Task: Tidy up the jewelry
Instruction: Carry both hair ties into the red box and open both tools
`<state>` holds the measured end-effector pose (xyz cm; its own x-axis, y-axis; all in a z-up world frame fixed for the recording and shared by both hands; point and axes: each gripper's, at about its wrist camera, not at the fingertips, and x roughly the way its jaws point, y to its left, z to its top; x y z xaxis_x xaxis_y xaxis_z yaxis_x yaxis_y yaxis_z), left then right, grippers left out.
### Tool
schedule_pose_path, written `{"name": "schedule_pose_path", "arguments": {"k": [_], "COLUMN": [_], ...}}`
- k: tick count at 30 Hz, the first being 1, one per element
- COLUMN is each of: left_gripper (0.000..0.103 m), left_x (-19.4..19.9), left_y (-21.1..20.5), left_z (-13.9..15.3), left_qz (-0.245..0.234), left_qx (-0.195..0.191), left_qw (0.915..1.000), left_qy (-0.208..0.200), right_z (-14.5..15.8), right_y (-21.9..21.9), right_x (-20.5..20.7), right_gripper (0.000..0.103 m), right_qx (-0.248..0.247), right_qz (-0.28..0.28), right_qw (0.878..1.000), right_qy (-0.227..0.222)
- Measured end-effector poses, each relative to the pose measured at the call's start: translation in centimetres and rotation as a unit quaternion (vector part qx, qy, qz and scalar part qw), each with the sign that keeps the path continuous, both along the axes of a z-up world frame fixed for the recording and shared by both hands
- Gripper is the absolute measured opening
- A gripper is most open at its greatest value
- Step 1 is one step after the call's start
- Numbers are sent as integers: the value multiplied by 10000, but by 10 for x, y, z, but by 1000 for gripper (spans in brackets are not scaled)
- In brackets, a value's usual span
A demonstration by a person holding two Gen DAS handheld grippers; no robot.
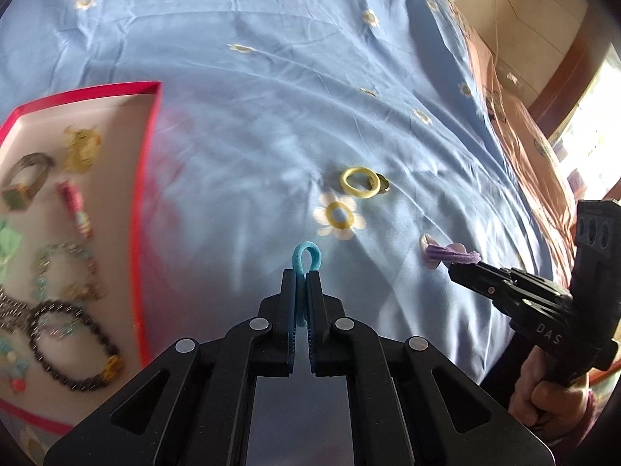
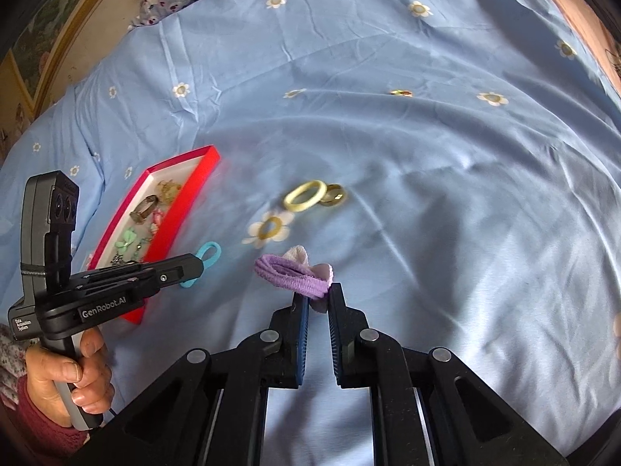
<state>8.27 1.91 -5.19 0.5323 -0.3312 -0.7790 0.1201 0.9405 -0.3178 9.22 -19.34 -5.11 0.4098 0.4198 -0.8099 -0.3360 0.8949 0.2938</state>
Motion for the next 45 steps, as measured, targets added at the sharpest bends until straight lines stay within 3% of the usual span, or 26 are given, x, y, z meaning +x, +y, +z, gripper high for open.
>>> {"name": "schedule_pose_path", "arguments": {"k": [27, 45], "left_gripper": [4, 4], "left_x": [-57, -89], "left_y": [76, 170], "left_z": [24, 19], "left_qz": [877, 1925], "left_qx": [-310, -346], "left_qw": [9954, 9803], "left_qy": [-218, -266], "right_z": [17, 11], "right_y": [81, 178], "right_x": [-22, -36], "right_gripper": [10, 10], "right_qx": [251, 329], "right_qz": [908, 1937], "right_qw": [9955, 9805], "right_qy": [-45, 50]}}
